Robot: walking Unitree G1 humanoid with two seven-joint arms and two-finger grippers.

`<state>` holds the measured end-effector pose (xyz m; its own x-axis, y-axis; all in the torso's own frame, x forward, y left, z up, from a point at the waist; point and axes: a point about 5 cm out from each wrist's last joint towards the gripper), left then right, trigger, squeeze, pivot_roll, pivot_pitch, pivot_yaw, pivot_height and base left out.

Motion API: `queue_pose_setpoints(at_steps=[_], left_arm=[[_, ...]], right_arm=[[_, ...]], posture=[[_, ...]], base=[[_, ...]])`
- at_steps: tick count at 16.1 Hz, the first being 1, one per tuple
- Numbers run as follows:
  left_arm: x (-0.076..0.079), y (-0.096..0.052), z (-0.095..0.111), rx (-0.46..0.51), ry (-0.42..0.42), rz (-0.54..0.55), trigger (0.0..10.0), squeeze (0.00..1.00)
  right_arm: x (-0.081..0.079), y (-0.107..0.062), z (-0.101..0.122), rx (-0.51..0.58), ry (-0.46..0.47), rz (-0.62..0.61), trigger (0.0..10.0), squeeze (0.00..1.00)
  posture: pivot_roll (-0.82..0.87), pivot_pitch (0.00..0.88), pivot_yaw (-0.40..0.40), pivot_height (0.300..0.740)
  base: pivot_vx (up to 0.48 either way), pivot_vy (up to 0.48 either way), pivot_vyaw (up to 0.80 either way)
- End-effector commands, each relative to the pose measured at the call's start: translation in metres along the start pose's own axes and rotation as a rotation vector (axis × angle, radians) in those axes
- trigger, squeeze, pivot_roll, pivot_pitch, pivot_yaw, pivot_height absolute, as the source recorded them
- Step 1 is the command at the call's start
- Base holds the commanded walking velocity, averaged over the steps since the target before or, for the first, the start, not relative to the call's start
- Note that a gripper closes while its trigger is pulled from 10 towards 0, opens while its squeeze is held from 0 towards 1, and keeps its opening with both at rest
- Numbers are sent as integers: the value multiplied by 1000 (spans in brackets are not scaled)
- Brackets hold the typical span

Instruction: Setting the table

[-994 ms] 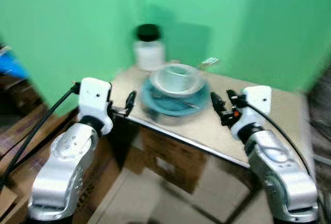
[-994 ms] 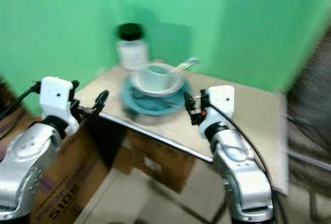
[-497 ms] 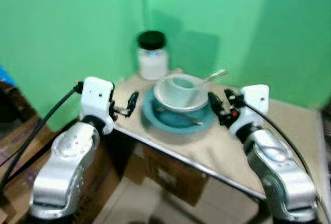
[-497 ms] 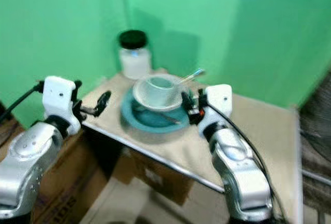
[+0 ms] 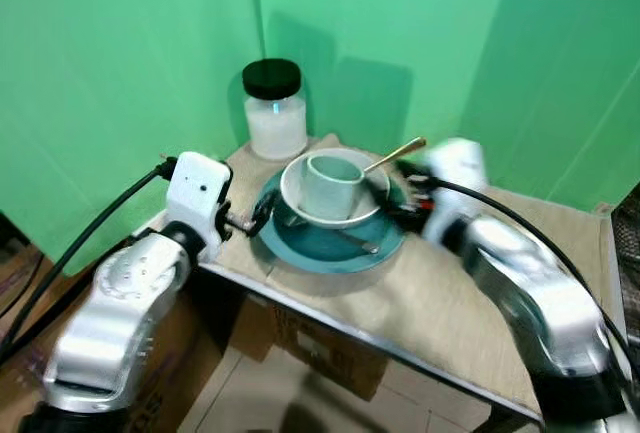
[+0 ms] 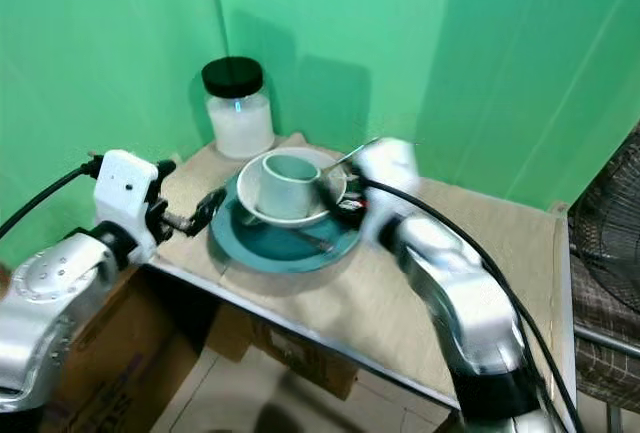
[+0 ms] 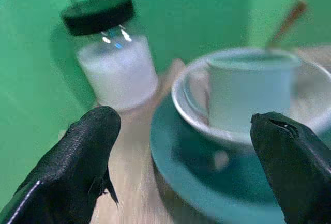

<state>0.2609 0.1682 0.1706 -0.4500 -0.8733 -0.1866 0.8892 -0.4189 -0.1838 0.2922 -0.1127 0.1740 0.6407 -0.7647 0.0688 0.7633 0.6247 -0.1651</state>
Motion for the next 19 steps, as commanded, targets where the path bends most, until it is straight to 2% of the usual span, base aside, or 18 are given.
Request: queue_pose_setpoints(at_steps=[1, 5, 6, 9, 10, 11, 13, 14, 15, 19], left_arm=[[-2, -2, 0, 2, 10, -30, 10000, 0], [-11, -15, -5, -65, 73, -150, 10000, 0], [-11, -21, -9, -100, 99, -210, 10000, 0], [-11, -24, -9, -110, 106, -249, 10000, 0], [-10, -25, -9, -112, 110, -258, 10000, 0], [-10, -25, -9, -113, 113, -263, 10000, 0], [-10, -26, -9, -111, 113, -269, 10000, 0], [-10, -26, -8, -110, 113, -271, 10000, 0], [-10, -26, -8, -107, 114, -272, 10000, 0], [-9, -24, -7, -99, 117, -279, 10000, 0]], right_arm=[[3, 2, -1, -25, -3, 27, 10000, 1000], [14, 29, 6, -93, -99, 105, 10000, 1000], [16, 47, 8, -126, -124, 129, 10000, 1000], [24, 69, 13, -156, -177, 82, 10000, 1000], [25, 72, 14, -171, -195, 85, 10000, 251], [26, 74, 15, -186, -208, 103, 10000, 0], [28, 74, 15, -221, -207, 166, 9725, 0], [30, 74, 13, -238, -213, 181, 1137, 0], [33, 72, 12, -256, -211, 191, 0, 0], [35, 70, 8, -294, -192, 240, 0, 0]], posture=[[81, 0, 48, 740], [80, 0, 54, 740], [82, 0, 54, 740], [86, 0, 53, 740], [89, 0, 50, 740], [92, 0, 46, 740], [93, 0, 42, 740], [92, 0, 41, 740], [89, 0, 42, 740], [82, 0, 44, 740]], base=[[0, 0, 0], [0, 0, 0], [0, 0, 0], [0, 0, 0], [0, 0, 0], [0, 0, 0], [0, 0, 0], [0, 0, 0], [0, 0, 0], [0, 0, 0]])
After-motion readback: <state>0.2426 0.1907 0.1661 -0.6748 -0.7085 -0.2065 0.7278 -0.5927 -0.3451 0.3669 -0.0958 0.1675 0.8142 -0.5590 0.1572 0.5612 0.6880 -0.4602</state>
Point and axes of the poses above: a point about 5 cm out from each wrist's last joint towards the gripper, its own y axis pointing out of the wrist towards the gripper, its own z axis along the axis of the wrist's last joint, x = y × z, and after that the axes turned 1 degree about -y, right-handed
